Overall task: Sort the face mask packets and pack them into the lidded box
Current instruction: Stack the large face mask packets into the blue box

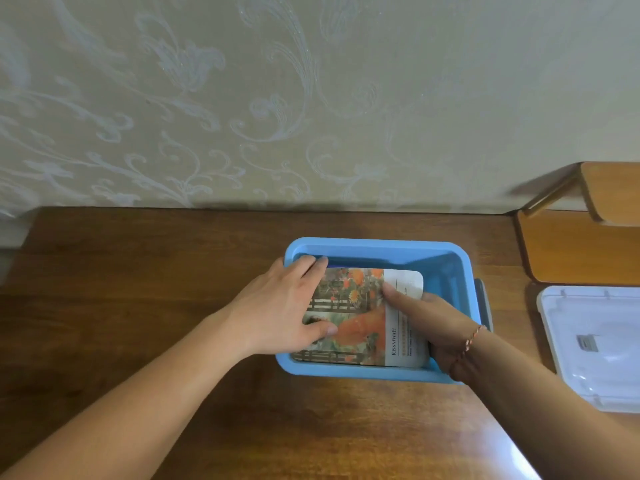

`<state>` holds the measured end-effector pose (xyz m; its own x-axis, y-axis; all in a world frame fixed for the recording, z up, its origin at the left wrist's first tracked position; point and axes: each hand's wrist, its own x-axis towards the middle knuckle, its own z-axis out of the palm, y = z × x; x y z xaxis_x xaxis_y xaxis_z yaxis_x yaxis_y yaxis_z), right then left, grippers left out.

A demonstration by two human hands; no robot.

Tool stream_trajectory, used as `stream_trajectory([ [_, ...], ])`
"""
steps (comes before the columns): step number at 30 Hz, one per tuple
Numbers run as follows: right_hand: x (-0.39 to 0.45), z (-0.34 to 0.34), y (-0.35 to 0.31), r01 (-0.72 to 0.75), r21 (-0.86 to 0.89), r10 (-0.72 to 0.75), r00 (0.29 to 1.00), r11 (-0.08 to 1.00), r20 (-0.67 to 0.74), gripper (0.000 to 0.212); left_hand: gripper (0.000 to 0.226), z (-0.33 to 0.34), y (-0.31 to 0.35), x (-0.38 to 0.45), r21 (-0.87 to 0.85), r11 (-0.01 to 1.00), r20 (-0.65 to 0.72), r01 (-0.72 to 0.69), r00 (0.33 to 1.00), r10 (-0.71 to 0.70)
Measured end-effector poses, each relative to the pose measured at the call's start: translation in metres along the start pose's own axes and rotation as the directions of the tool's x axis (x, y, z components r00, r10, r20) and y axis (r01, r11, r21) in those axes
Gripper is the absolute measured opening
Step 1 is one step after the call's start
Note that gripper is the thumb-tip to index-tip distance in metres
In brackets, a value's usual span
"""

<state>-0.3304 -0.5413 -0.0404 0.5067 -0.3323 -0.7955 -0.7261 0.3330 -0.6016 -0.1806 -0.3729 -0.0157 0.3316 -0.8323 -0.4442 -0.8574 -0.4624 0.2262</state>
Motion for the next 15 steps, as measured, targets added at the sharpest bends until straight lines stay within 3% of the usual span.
stream_trajectory([
  [3, -0.0043, -0.005, -0.0027, 0.016, 0.072, -0.02, 0.998, 0.997, 0.066, 0.033, 0.091, -0.0012, -0.0029, -0.0006, -0.033, 0.999, -0.007, 0.006, 1.0, -0.006],
  [7, -0.0053, -0.0064, -0.0024, 0.003, 0.147, -0.008, 0.999, 0.989, 0.038, 0.036, 0.073, 0.0021, -0.0037, 0.0014, -0.058, 0.998, -0.098, 0.01, 0.995, -0.016],
  [15, -0.0053, -0.0071, 0.0036, -0.032, 0.194, 0.02, 0.998, 0.981, 0.065, 0.027, 0.067, 0.0053, -0.005, 0.0063, -0.073, 0.997, -0.092, 0.011, 0.996, -0.018],
])
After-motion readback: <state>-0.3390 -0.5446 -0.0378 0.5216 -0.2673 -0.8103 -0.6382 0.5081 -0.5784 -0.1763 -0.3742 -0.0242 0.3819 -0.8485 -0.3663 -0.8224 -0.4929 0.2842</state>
